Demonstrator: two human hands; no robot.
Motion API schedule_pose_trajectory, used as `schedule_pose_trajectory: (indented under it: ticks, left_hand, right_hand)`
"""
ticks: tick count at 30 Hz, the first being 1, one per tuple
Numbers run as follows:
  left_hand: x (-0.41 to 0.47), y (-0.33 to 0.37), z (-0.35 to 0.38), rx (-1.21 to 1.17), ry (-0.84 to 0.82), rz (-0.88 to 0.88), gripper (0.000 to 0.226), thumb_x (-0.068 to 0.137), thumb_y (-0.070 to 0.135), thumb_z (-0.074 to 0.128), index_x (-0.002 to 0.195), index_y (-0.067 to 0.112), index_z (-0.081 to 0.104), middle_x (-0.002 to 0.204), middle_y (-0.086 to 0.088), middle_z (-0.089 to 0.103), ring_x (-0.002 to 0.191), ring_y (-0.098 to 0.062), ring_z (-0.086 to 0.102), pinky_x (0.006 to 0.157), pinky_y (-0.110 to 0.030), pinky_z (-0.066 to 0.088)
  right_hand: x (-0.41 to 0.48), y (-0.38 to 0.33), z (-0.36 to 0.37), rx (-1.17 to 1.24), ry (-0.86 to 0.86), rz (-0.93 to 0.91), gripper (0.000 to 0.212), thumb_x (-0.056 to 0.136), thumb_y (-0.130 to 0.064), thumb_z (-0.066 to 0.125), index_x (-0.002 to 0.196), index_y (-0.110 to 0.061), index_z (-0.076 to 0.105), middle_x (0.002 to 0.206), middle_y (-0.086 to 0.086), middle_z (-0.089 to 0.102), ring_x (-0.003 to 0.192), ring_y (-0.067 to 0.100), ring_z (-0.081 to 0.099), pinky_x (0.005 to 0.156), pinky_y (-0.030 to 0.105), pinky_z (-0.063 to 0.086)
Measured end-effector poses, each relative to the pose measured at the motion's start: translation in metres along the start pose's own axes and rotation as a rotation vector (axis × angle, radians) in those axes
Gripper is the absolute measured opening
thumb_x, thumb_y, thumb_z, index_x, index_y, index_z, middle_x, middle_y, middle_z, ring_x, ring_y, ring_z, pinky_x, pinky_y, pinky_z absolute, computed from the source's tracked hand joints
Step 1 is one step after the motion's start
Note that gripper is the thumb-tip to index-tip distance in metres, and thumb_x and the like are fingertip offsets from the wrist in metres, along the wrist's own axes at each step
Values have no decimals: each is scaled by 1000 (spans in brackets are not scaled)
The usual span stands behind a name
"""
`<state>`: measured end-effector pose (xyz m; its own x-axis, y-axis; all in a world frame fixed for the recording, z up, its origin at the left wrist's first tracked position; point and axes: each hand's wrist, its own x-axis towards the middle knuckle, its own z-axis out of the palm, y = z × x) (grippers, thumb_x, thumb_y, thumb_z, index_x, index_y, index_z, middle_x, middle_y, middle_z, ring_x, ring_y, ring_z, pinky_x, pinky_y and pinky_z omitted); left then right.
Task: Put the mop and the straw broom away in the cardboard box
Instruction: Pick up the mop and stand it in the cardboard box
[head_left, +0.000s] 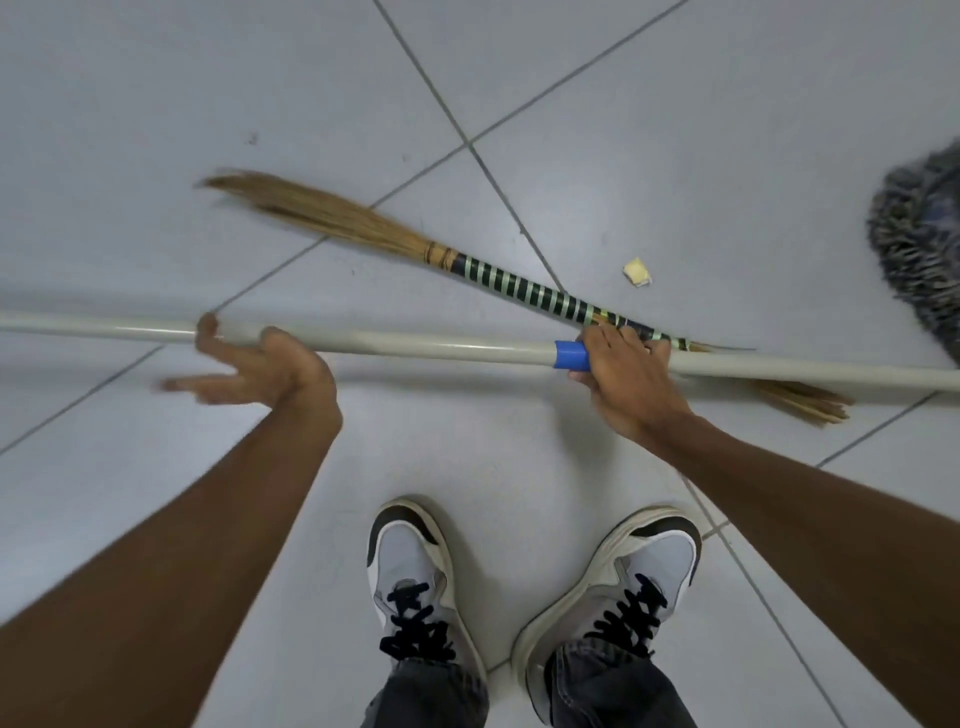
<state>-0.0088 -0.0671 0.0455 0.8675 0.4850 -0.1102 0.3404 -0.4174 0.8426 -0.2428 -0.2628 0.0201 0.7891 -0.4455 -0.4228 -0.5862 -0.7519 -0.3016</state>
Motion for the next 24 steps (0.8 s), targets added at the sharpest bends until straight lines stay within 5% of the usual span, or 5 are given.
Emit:
schedule_pose_trajectory:
  ticks: [3,7,12,17,24]
  left_hand:
    - [-10,71,-4,-492,18,-250,59,90,17,37,144,36,21,141,-13,40,90,-31,72,72,-35,61]
    - [-38,188,-19,-583,-109,-175,34,102,31,36,132,17,29,84,-7,60,43,-20,56,47,-29,48]
    - [-101,371,-33,-733,-497,-59,8,101,21,38,98,18,31,72,-2,43,45,-17,45,47,-29,46]
    - [-205,566,-56,-737,-1019,225,20,97,4,39,96,21,29,75,-3,46,48,-19,48,50,-33,49]
    - [-366,794,-151,-685,-1490,639,14,100,11,43,104,12,30,74,-1,49,51,-15,52,56,-33,54]
  right_hand:
    - [-14,-5,-44,7,5,8,29,93,-35,54,116,-17,50,114,4,58,103,28,52,87,45,34]
    - [-29,-10,-128,54,43,75,24,91,-28,57,111,-17,52,107,4,61,100,31,55,82,44,39]
    - [-55,-4,-269,243,96,220,16,93,-20,57,107,-15,52,97,4,59,88,28,55,76,41,43]
    - [-99,12,-421,431,187,487,23,89,-16,63,111,-13,55,100,12,64,84,30,59,75,40,49]
    - [-223,7,-607,719,454,655,21,86,-8,68,107,-8,62,94,7,60,85,22,57,73,28,41]
